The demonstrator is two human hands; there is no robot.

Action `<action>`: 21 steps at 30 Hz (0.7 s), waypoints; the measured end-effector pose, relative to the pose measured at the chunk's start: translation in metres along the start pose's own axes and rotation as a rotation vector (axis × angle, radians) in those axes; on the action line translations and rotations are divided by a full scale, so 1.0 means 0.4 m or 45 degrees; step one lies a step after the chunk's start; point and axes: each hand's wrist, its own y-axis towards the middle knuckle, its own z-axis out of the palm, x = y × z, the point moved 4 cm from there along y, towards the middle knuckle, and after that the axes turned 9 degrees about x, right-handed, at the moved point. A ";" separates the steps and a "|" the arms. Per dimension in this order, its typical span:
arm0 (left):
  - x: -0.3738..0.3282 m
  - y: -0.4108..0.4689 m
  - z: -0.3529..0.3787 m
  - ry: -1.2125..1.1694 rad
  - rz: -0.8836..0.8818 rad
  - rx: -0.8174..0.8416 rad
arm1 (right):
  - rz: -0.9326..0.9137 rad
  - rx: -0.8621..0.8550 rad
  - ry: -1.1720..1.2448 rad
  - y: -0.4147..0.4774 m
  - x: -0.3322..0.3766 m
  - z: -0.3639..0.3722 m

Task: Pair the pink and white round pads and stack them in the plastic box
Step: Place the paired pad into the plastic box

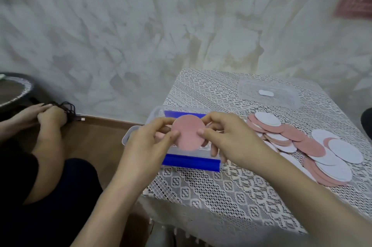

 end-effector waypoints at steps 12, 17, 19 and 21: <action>0.091 0.024 -0.068 0.445 -0.196 0.029 | 0.248 0.124 -0.328 0.217 -0.047 0.092; 0.100 0.024 -0.074 0.420 -0.191 0.005 | 0.247 0.185 -0.544 0.219 -0.051 0.106; 0.100 0.023 -0.075 0.419 -0.187 0.001 | 0.211 0.195 -0.606 0.218 -0.047 0.102; 0.098 0.023 -0.075 0.414 -0.189 -0.003 | 0.206 0.233 -0.669 0.214 -0.039 0.098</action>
